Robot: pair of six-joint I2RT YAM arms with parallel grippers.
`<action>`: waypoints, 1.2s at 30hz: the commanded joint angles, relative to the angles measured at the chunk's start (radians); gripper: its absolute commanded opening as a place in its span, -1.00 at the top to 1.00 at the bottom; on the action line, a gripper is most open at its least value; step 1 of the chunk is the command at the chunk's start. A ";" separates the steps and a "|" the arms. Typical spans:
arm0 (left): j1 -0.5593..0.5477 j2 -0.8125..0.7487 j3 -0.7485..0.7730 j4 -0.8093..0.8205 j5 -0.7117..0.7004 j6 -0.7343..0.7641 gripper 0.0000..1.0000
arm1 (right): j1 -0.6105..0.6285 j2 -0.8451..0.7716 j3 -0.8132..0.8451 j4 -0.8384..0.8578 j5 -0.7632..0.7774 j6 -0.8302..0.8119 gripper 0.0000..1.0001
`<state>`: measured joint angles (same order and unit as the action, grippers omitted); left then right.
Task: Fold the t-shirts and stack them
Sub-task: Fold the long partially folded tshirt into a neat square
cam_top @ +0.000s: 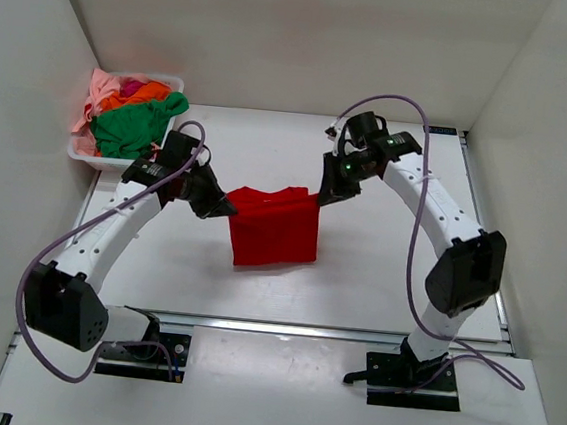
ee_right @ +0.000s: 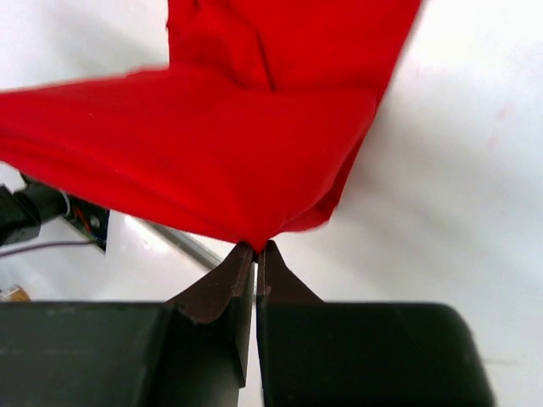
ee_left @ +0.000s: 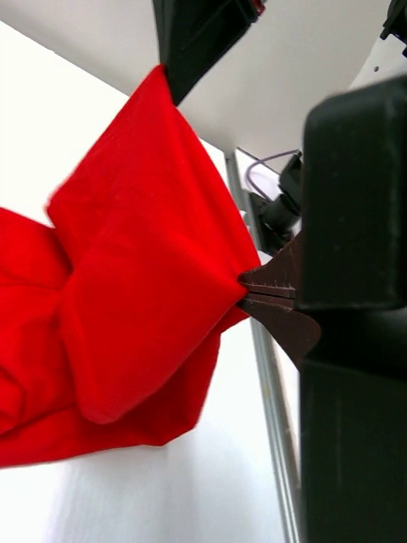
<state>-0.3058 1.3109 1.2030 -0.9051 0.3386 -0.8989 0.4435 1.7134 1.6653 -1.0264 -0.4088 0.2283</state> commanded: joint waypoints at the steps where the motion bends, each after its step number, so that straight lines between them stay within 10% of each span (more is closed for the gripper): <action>1: 0.037 0.004 -0.020 0.075 -0.027 0.003 1.00 | -0.020 0.077 0.105 0.022 -0.018 -0.034 1.00; 32: 0.185 0.444 -0.065 0.541 -0.211 -0.100 1.00 | -0.022 0.756 0.682 0.120 -0.018 0.034 1.00; 36: 0.208 0.479 -0.085 0.612 -0.239 -0.109 0.53 | 0.014 0.810 0.671 0.129 0.048 0.022 0.98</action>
<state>-0.1230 1.7893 1.1080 -0.3614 0.1711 -1.0042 0.4370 2.4992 2.3066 -0.9245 -0.4320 0.2592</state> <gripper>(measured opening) 0.207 0.011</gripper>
